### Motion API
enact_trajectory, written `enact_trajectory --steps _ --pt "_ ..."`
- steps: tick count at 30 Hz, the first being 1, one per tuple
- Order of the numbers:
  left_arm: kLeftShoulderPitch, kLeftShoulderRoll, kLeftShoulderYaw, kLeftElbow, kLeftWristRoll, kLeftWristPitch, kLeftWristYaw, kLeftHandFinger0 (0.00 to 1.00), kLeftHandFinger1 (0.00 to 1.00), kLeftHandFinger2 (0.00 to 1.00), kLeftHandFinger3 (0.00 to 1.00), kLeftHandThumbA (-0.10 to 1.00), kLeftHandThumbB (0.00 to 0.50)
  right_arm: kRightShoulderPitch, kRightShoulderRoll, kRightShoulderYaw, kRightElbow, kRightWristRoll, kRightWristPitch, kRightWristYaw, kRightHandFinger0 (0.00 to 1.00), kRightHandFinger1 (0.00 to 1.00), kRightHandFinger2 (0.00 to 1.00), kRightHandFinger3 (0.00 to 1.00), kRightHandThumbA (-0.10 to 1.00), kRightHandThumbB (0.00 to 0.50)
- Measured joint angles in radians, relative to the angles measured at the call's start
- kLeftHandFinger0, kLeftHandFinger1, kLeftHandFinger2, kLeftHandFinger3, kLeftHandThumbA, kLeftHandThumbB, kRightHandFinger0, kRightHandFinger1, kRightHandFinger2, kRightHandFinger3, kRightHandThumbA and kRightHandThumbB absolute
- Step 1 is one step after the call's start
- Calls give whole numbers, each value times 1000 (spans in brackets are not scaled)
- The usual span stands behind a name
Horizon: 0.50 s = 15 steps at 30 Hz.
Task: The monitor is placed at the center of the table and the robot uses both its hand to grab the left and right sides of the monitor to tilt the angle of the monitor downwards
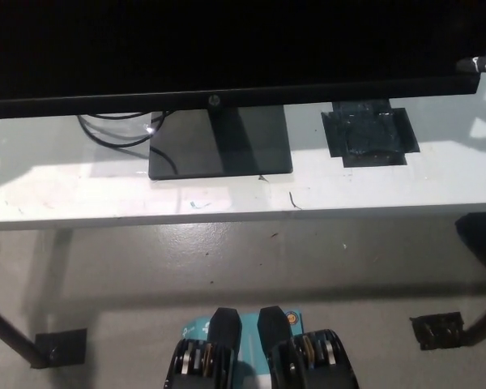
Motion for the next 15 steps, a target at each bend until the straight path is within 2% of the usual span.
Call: enact_trajectory --steps 6,11,12,15 --pt "2 -15 -1 5 6 -1 2 1000 1000 1000 1000 874 418 70 36 -187 2 98 13 5 1000 1000 1000 1000 1000 500" --pt "4 -29 -1 18 7 -2 1 1000 1000 1000 1000 874 430 95 38 -250 26 144 7 37 1000 1000 1000 1000 1000 500" --pt "4 -31 -1 22 8 -2 1 1000 1000 1000 1000 874 432 95 37 -251 34 147 3 43 1000 1000 1000 1000 852 500" --pt "4 -35 -1 28 9 -2 1 1000 1000 1000 1000 879 437 93 31 -244 54 150 -10 66 1000 1000 1000 1000 832 500"
